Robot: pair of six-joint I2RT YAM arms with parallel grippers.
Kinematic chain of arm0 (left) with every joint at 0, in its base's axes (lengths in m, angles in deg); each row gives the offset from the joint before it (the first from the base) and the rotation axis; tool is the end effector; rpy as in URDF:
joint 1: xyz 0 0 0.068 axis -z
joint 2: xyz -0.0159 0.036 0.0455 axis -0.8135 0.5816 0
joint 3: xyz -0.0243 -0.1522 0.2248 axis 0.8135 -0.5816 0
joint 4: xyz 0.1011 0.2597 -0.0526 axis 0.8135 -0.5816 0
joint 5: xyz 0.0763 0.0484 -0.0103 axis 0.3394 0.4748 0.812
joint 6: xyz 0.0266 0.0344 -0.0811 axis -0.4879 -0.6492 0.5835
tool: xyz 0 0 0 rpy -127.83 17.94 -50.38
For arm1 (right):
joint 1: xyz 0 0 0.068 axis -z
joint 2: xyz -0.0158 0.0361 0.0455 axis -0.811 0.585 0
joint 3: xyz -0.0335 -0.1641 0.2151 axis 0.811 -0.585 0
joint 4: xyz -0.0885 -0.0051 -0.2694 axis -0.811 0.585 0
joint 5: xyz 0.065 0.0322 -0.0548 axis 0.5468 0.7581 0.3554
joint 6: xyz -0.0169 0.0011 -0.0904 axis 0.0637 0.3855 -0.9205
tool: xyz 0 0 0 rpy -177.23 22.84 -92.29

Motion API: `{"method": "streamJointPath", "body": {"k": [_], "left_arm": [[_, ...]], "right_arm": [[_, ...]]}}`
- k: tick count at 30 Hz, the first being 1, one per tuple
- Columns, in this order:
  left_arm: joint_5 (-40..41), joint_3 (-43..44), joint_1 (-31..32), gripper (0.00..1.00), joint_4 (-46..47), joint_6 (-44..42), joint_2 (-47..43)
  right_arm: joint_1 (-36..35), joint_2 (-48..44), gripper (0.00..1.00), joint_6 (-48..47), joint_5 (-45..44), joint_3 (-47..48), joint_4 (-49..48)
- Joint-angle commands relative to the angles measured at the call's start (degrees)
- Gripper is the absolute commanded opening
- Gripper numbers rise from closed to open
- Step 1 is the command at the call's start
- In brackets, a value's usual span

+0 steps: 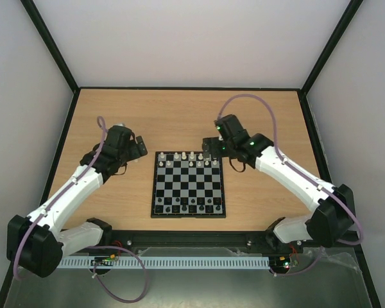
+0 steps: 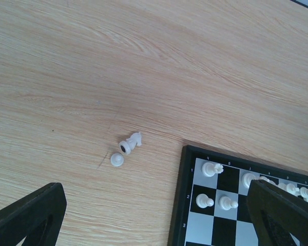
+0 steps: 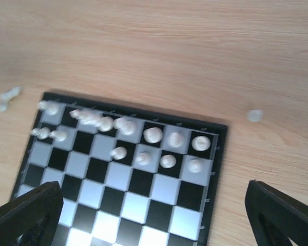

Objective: Set up the chess pieces on the board
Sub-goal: Pick up the chess piece at the center of the board.

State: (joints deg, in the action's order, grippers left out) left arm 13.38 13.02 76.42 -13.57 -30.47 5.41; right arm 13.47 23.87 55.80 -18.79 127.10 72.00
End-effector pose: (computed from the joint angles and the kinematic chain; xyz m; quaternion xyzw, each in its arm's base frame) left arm 0.2794 -0.0939 0.2311 -0.1576 0.8944 -0.1136 0.4029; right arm 0.2849 0.2287 0.2835 -0.0917 0.8919 0.1785 0.4052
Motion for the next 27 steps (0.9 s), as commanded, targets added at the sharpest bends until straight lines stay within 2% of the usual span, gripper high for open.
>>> {"method": "streamJointPath", "body": {"k": [1,6,8,9,11,14,20,27], "left_arm": [[0.4,0.6,0.3,1.00,-1.9,1.0,-1.5],[-0.1,-0.9,0.3,0.99,0.0,0.9,-1.2],[-0.3,-1.7,0.3,0.99,0.9,0.7,-1.1],[-0.4,-2.2,0.3,0.99,1.5,0.5,-1.1],[-0.8,-3.1,0.3,0.99,2.4,0.3,-1.0],[-2.1,-4.3,0.3,1.00,3.7,0.0,-0.9],[-5.0,-6.9,0.3,0.99,5.9,-0.4,-1.8],[-6.8,-8.6,0.3,0.99,7.1,-0.6,-2.9]], "right_arm": [[7.7,-2.1,0.99,0.5,0.9,-3.4,0.2],[17.1,2.0,0.99,1.5,2.7,-5.0,-2.9],[19.4,5.3,0.95,1.8,3.3,-4.4,-3.6],[20.1,7.0,0.88,1.9,3.4,-4.1,-4.0],[20.7,10.4,0.77,2.2,2.8,-3.1,-4.4],[20.8,15.6,0.66,2.4,3.0,-1.3,-4.8],[20.9,23.7,0.64,2.7,2.5,3.3,-5.2],[20.8,30.2,0.47,2.7,3.1,8.6,-4.5]]}}
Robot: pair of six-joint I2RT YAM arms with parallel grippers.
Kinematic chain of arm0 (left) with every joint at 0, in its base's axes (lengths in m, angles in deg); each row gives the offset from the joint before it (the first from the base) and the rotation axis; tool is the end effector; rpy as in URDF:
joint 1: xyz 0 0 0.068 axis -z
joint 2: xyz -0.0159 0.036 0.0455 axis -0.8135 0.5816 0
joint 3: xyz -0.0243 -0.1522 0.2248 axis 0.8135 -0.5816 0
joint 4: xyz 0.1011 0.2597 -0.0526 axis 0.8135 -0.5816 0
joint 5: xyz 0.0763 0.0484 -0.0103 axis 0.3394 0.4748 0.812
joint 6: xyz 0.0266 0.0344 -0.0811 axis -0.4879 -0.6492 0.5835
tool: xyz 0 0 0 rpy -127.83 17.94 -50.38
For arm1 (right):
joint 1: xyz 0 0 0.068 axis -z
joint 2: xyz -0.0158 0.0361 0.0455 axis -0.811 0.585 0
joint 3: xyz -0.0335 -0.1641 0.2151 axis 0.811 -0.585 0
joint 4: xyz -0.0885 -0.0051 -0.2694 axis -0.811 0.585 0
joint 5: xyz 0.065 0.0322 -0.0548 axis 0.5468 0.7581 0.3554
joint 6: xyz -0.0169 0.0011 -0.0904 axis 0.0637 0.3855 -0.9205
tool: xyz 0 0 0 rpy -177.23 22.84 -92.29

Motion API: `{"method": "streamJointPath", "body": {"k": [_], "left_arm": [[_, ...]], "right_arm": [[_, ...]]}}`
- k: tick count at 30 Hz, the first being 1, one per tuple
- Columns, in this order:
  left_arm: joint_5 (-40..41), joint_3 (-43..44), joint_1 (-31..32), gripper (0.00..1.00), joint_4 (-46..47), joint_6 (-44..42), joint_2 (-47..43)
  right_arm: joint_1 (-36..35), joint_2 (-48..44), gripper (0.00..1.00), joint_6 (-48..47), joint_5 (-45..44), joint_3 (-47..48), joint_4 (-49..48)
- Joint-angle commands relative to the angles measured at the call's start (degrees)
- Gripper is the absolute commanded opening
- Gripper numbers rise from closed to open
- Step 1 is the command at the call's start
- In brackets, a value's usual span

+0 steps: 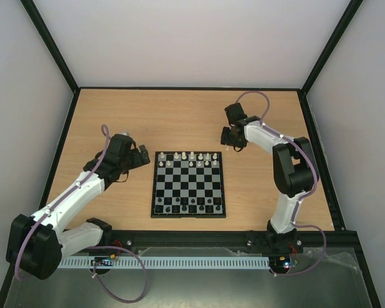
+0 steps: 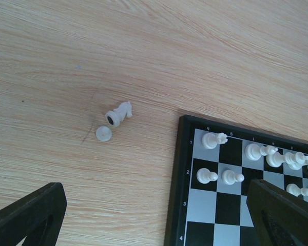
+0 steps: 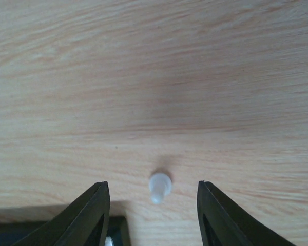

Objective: Set up the chess pieces on the board
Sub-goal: Pick up the chess piece at the center of the board.

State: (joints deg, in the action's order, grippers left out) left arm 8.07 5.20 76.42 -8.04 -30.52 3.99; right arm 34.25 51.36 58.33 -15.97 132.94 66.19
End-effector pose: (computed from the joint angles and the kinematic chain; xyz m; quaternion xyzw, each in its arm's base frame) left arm 0.2673 -0.0971 0.1950 -0.1388 0.9035 -0.1474 0.3778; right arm 0.4195 0.1431 0.1463 0.0763 0.9463 0.0788 0.3041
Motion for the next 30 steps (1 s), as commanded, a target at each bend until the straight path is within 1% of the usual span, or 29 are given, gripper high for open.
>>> {"method": "streamJointPath", "body": {"k": [1,5,7,12,13,21,23,25,27,30], "left_arm": [[-1.6,-0.9,0.3,1.00,1.7,-0.6,-1.6],[-1.9,-1.3,0.3,0.99,2.1,-0.7,-1.7],[-2.0,-1.5,0.3,0.99,2.3,-0.7,-1.5],[-2.2,-1.9,0.3,0.99,3.0,-0.7,-0.9],[-2.3,-1.9,0.3,0.99,3.1,-0.8,-0.8],[-2.1,-2.0,0.3,1.00,3.2,-0.7,-0.7],[-2.1,-2.1,0.3,1.00,3.2,-0.7,-0.7],[-2.2,-2.1,0.3,1.00,3.2,-0.6,-0.5],[-2.2,-2.1,0.3,0.99,3.1,-0.7,-0.6],[-2.2,-2.0,0.3,1.00,3.1,-0.6,-0.6]], "right_arm": [[0.1,3.4,0.44,0.1,0.2,3.0,1.3],[0.0,4.8,0.41,0.3,0.0,2.7,1.1],[-0.1,5.2,0.37,0.3,0.1,2.1,0.8],[-0.4,5.3,0.31,0.0,0.1,0.9,0.3],[-0.4,5.4,0.29,0.0,0.2,0.7,0.1],[-1.0,5.6,0.27,-0.2,-0.3,-0.7,-0.1],[-1.2,5.6,0.21,-0.2,-0.2,-1.1,-0.3],[-1.2,5.5,0.18,-0.1,-0.3,-1.2,-0.4],[-1.3,5.4,0.13,-0.2,-0.4,-1.3,-0.3],[-1.2,5.0,0.12,-0.2,-1.0,-1.3,-0.3]]}}
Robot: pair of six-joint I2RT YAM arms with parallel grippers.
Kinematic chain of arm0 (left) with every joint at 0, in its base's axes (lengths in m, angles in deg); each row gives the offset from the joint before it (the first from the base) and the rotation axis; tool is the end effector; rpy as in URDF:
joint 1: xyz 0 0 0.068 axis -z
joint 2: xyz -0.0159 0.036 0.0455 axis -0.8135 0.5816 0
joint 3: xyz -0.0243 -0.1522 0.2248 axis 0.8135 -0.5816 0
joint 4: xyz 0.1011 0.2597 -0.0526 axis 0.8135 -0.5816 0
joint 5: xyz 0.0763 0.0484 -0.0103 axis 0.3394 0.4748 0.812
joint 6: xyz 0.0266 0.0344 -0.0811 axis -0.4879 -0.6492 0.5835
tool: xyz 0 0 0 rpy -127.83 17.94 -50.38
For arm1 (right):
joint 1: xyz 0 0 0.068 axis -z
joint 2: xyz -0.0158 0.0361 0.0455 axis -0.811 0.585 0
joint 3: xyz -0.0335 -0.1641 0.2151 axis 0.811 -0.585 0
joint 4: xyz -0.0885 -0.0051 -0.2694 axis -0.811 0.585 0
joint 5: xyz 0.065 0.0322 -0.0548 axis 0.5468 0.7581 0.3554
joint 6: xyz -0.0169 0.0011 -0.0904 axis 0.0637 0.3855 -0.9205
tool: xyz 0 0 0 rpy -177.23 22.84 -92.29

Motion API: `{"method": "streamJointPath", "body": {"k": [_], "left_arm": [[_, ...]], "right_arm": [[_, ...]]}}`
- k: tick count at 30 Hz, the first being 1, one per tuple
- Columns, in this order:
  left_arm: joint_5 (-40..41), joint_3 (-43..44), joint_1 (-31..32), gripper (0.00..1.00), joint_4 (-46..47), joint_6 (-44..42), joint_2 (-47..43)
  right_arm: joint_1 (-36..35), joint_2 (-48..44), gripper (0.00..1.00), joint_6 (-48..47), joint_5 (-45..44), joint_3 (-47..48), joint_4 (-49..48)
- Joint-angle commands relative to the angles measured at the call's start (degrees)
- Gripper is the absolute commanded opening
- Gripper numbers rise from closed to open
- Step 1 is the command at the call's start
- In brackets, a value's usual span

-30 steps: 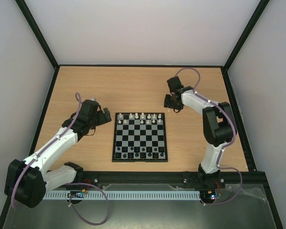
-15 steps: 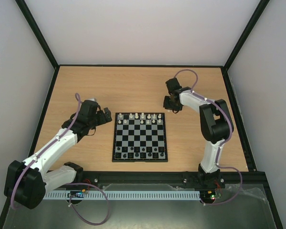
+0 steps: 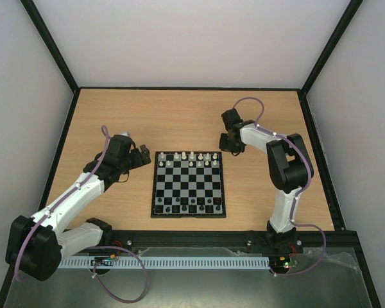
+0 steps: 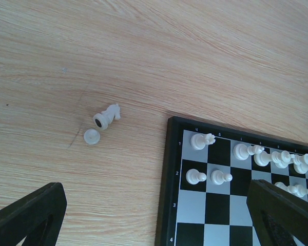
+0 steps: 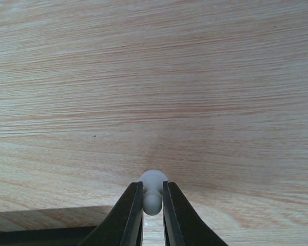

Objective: Set up the chess pieces on the board
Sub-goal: Pick up the chess piece at the center of the board, then place the chess piece on the chessboard.

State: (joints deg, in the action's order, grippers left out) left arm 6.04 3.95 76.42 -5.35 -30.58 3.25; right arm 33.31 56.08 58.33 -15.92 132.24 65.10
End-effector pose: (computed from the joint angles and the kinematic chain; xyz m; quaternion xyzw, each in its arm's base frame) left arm 0.2668 -0.1001 0.1952 -0.1312 0.8974 -0.1703 0.3853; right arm 0.4178 0.1503 0.1089 0.0672 0.9580 0.0665 0.2706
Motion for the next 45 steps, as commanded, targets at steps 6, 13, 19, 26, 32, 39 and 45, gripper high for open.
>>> {"method": "streamJointPath", "body": {"k": [6,13,19,26,32,39,45], "left_arm": [[-0.2,-0.6,0.3,1.00,0.3,-0.5,0.0],[0.0,-0.4,0.3,0.99,0.1,-0.4,-0.2],[0.1,-0.5,0.2,0.99,0.0,-0.3,-0.2],[0.0,-0.4,0.3,1.00,0.1,-0.2,-0.4],[0.8,-0.3,0.3,0.99,-0.6,0.0,-0.5],[2.0,-0.7,0.3,1.00,-1.0,0.5,-0.9],[2.6,-1.1,0.3,1.00,-1.3,1.0,-1.7]], "right_arm": [[-0.3,0.8,0.28,-0.5,-2.3,0.1,1.2],[-0.3,0.0,0.23,-0.5,-2.8,0.1,0.7],[-0.3,-0.3,0.09,-0.8,-2.8,1.0,1.2],[-2.5,-4.4,0.01,-0.8,-5.9,-0.9,2.8],[-11.2,-14.2,0.01,-1.3,-9.1,-1.0,7.8],[-19.8,-20.4,0.02,-1.2,-1.5,-0.4,9.7],[-24.7,-14.8,0.02,-2.0,0.2,3.8,10.8]]}}
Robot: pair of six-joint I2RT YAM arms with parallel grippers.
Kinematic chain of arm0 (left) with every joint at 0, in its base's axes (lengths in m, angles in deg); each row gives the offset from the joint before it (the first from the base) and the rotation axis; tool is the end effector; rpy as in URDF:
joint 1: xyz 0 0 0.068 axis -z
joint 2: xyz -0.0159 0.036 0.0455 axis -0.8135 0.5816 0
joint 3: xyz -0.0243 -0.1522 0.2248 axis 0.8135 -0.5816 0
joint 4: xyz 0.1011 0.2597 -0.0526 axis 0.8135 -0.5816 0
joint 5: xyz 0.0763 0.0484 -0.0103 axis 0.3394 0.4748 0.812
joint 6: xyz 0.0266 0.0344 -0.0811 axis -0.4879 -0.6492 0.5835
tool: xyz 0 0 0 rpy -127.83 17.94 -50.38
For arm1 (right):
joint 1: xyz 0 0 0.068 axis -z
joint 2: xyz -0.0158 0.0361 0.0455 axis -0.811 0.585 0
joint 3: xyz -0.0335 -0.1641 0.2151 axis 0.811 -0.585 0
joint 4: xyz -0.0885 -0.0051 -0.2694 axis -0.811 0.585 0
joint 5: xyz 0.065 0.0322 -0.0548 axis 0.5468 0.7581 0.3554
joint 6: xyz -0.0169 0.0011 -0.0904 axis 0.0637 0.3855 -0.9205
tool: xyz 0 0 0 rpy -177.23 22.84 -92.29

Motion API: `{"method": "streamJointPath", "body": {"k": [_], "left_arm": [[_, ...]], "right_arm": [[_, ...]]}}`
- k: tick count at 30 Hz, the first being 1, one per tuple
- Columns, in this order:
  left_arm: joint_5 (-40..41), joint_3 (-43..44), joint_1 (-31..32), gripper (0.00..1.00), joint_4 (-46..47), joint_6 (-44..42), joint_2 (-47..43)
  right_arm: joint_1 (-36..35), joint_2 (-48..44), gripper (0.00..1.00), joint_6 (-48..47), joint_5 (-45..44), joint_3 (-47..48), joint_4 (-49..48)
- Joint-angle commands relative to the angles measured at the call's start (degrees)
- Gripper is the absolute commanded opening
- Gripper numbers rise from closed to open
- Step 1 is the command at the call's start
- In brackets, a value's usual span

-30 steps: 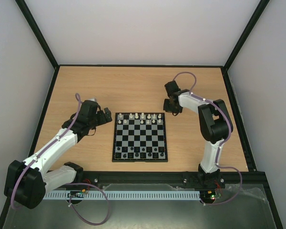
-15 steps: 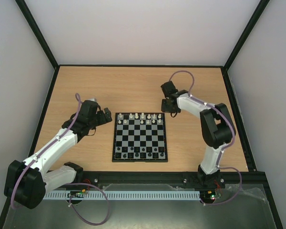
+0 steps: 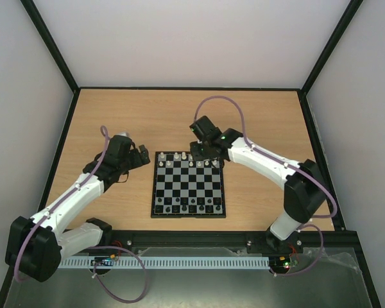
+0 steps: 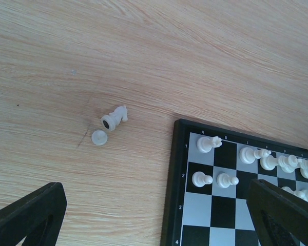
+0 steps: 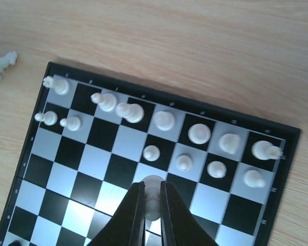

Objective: Set up the chess pieces on the board
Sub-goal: Place the chess piece on the chessboard.

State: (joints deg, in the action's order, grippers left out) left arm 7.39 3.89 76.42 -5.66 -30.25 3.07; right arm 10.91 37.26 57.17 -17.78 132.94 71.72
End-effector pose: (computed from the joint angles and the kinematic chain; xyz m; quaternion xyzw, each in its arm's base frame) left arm 0.2665 -0.0979 0.1951 -0.1386 0.8966 -0.1612 0.3885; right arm 0.3076 0.2744 0.2375 -0.1126 0.9160 0.1646 0.3481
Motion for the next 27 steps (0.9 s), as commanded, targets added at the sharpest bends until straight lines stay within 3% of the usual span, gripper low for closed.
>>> {"method": "streamJointPath", "body": {"k": [1,12,27], "left_arm": [[1.3,-1.1,0.3,0.99,-1.2,0.8,-1.7],[2.1,-1.4,0.3,1.00,-1.9,0.9,-2.5],[2.0,-1.6,0.3,1.00,-1.8,1.0,-2.7]], "right_arm": [[-2.9,5.2,0.01,-1.0,2.1,3.7,4.2],[-7.4,15.8,0.01,-1.2,0.6,10.1,5.5],[-7.8,22.0,0.02,-0.6,-3.9,12.4,5.5]]}}
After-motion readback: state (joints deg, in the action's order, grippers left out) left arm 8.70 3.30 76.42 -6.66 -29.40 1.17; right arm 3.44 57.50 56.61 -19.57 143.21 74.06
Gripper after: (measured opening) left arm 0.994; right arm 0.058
